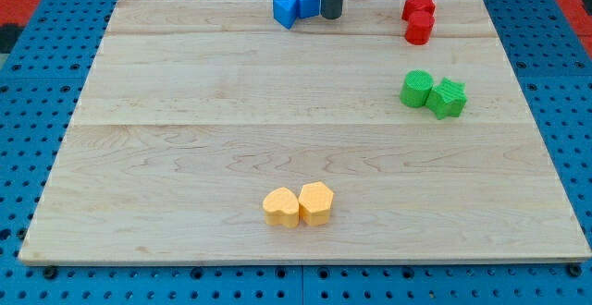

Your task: Nudge blue cube along with blue triangle towards left a bit

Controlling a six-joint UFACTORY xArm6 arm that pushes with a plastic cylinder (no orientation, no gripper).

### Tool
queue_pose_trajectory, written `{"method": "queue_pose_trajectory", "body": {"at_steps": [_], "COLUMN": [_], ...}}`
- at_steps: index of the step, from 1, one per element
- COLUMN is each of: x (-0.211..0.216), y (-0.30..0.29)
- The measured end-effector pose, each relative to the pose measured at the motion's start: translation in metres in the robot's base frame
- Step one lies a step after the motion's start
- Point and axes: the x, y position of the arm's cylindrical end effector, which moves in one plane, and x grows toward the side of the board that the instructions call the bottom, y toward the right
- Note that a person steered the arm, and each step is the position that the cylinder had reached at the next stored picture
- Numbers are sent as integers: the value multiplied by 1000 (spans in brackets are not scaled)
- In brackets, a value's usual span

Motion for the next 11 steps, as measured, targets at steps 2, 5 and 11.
{"method": "queue_pose_trajectory", "body": {"at_steps": [2, 5, 11], "x": [14, -38, -48], "y": [24, 34, -44]}}
